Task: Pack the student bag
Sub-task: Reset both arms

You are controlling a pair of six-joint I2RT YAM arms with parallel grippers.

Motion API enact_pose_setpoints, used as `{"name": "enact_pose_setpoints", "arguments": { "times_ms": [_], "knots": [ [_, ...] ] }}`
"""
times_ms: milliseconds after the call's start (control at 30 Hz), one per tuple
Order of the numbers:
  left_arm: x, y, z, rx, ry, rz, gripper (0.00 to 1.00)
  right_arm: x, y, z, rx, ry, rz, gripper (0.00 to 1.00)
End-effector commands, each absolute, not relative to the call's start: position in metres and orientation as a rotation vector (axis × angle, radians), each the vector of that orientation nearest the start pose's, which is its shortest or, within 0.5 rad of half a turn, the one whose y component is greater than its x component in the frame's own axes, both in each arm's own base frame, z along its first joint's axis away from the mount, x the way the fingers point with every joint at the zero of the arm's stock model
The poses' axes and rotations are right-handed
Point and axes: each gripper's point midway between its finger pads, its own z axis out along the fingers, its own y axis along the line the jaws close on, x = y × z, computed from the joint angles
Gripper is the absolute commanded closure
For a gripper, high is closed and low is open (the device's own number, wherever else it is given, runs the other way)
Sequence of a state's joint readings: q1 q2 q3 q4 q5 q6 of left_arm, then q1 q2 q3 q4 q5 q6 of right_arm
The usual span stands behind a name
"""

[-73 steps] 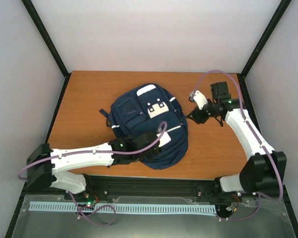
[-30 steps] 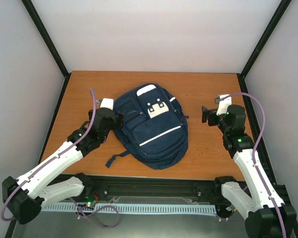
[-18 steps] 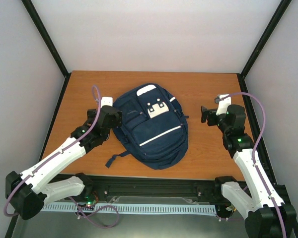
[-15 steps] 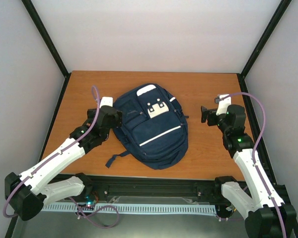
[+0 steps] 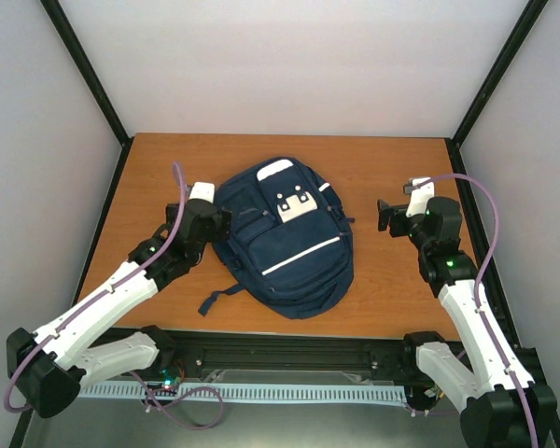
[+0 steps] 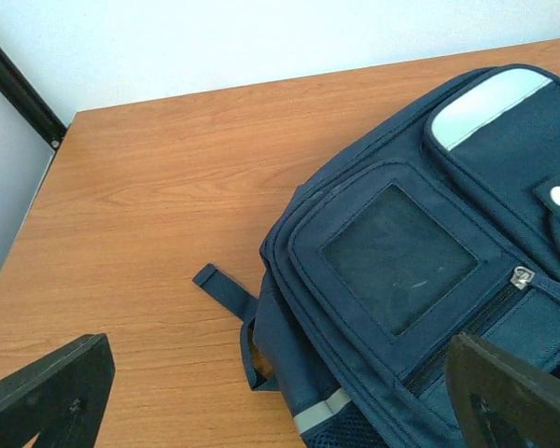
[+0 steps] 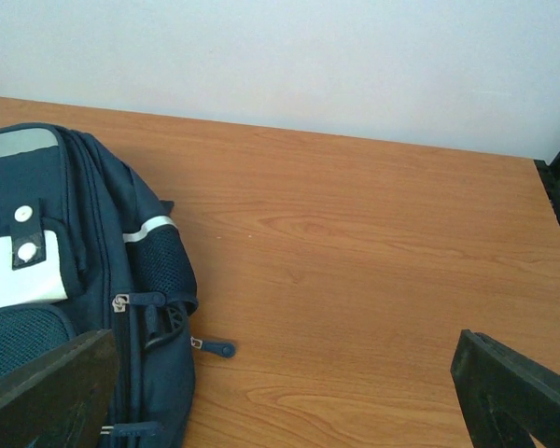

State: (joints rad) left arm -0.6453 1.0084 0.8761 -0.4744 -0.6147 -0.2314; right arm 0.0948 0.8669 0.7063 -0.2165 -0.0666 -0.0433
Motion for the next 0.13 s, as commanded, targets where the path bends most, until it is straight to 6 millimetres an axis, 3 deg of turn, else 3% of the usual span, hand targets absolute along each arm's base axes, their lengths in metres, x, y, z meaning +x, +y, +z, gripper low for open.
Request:
{"name": "enact_pose_setpoints", "arguments": {
  "times_ms": [0, 100],
  "knots": [
    [0.3081, -0.1091, 0.2569, 0.095, 2.023, 0.092, 0.00, 0.3319, 0.0431, 0.2594, -0.169, 1.902, 0.112, 0.00],
    [0.3079, -0.1097, 0.2569, 0.099, 2.024, 0.090, 0.00, 0.3321, 0.0434, 0.2598, -0.174, 1.903, 0.112, 0.00]
  ]
}}
